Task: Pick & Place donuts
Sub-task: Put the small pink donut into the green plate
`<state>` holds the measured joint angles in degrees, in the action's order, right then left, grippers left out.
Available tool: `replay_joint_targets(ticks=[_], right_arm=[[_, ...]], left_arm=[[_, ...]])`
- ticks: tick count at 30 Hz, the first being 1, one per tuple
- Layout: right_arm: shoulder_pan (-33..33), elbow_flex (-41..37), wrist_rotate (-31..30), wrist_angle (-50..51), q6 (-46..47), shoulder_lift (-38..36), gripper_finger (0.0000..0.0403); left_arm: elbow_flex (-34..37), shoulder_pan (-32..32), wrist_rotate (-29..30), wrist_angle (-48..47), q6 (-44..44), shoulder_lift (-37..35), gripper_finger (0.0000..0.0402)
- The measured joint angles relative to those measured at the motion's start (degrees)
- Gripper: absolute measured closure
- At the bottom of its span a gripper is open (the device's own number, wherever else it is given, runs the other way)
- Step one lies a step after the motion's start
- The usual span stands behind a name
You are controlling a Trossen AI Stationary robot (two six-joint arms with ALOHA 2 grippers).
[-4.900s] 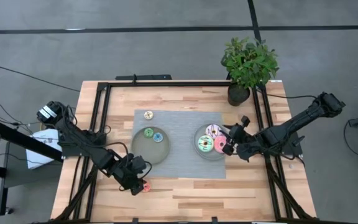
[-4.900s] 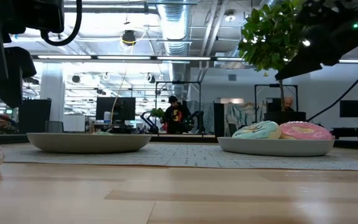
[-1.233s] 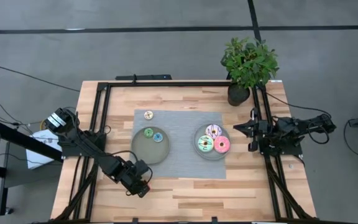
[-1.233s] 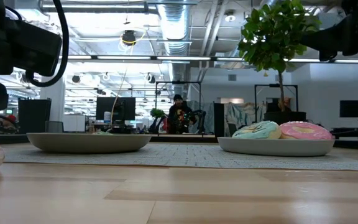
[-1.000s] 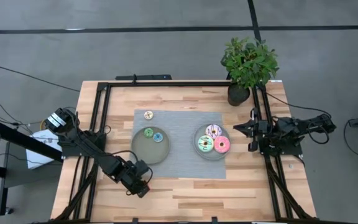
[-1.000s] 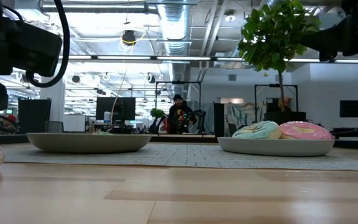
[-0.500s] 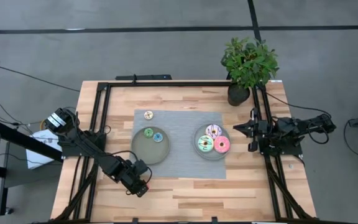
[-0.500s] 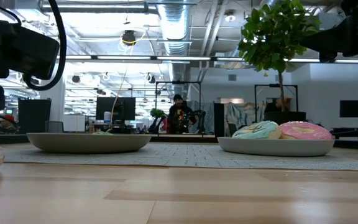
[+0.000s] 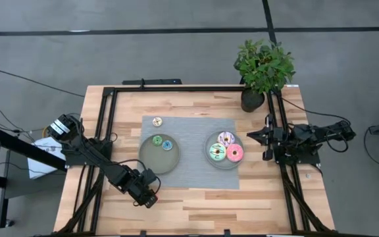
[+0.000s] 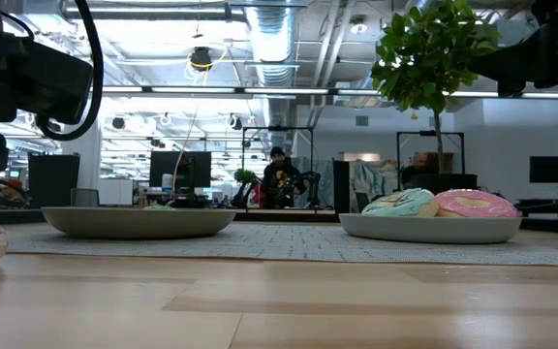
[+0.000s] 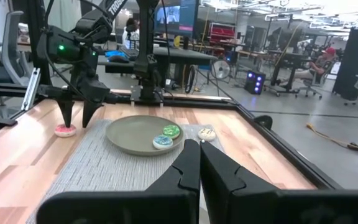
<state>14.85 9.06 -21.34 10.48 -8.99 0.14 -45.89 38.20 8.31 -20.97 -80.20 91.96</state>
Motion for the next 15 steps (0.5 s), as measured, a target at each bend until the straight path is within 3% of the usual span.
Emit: replay_joint_targets(ticks=[15], right_arm=[[0.0, 0.0, 0.0, 1.0, 0.1, 0.0, 0.0402]], left_arm=[[-2.3, -0.1, -1.6, -1.4, 0.5, 4.2, 0.0208]])
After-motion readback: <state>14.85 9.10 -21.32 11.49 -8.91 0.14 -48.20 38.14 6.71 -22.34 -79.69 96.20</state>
